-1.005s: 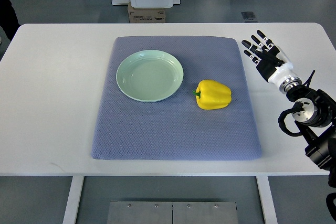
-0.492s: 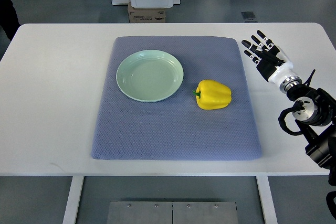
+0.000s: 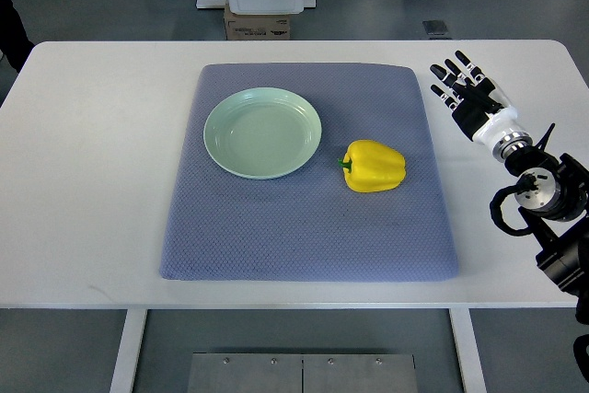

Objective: Place yellow pepper on plate with right hand

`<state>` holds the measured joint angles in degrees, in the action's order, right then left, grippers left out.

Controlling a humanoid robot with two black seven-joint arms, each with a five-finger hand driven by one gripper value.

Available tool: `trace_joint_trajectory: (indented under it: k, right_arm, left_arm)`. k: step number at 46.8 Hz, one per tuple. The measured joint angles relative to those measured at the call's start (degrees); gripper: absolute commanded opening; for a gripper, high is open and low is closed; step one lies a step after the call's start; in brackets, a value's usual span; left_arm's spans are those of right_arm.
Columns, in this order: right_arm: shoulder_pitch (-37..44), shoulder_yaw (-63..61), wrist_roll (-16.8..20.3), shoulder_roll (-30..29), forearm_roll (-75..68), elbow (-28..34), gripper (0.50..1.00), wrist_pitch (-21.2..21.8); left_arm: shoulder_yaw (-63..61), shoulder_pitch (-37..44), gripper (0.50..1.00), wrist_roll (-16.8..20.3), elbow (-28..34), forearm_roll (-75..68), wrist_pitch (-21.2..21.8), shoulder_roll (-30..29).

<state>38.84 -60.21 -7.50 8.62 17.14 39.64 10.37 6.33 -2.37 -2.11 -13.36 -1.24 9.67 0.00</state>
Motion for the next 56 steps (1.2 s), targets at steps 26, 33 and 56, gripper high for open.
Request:
trace_joint_trajectory:
  k: [26, 33, 56]
  right_arm:
    - [0.2, 2.5, -1.3, 1.0, 0.0, 0.2, 1.000, 1.1]
    - [0.3, 4.5, -5.4, 1.0, 0.0, 0.3, 1.000, 1.1]
    - [0.5, 8.3, -9.0, 1.2, 0.4, 0.1, 1.000, 4.3]
  left_arm:
    - [0.0, 0.0, 1.000, 0.0, 0.0, 0.0, 0.0, 0.0]
    - [0.0, 0.0, 1.000, 0.0, 0.0, 0.0, 0.0, 0.0]
    - [0.0, 0.0, 1.000, 0.0, 0.0, 0.0, 0.0, 0.0]
